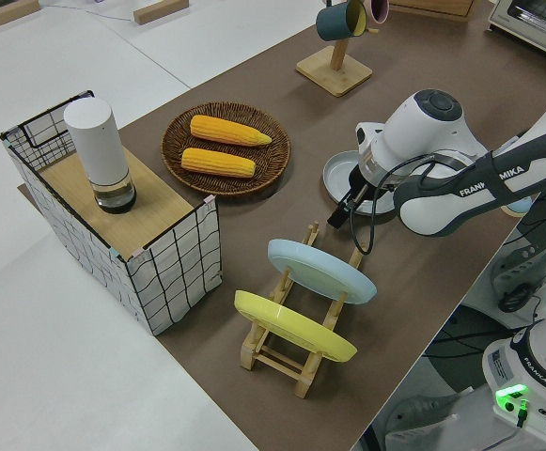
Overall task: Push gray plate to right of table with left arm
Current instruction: 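Move the left gripper against the near edge of the gray plate, then push the gray plate with the left gripper across the table toward the right arm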
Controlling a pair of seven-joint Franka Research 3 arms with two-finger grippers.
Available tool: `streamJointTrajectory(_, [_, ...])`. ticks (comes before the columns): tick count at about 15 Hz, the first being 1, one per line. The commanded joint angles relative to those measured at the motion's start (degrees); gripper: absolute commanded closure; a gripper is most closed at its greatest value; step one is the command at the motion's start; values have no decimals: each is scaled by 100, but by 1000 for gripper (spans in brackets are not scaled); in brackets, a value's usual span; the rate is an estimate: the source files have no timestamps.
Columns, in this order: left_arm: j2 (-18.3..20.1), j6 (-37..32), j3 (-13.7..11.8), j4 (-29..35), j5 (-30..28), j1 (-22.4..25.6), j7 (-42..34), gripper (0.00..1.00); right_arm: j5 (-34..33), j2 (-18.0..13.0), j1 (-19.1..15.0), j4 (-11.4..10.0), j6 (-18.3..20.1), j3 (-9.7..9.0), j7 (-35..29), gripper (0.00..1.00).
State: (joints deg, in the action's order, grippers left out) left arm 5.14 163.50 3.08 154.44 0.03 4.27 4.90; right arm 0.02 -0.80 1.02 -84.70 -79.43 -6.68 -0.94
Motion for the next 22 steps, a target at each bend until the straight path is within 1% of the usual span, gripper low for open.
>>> streamJointTrajectory(1, [40, 86, 26, 95, -21, -4, 300, 1000, 33, -16, -111, 50, 77, -87, -73, 17])
streamJointTrajectory(12, [93, 77, 52, 87, -21, -40, 406, 1000, 33, -16, -111, 50, 77, -88, -73, 17])
streamJointTrajectory(15, [84, 77, 122, 69, -21, -66, 660, 1000, 33, -16, -111, 50, 77, -87, -73, 17])
streamJointTrajectory(19, [75, 25, 473, 34, -21, -57, 1327, 1000, 33, -16, -111, 50, 77, -79, -73, 17])
streamJointTrajectory(22, [75, -195, 859, -62, -21, -57, 1837, 1000, 33, -16, -111, 50, 77, -79, -73, 17])
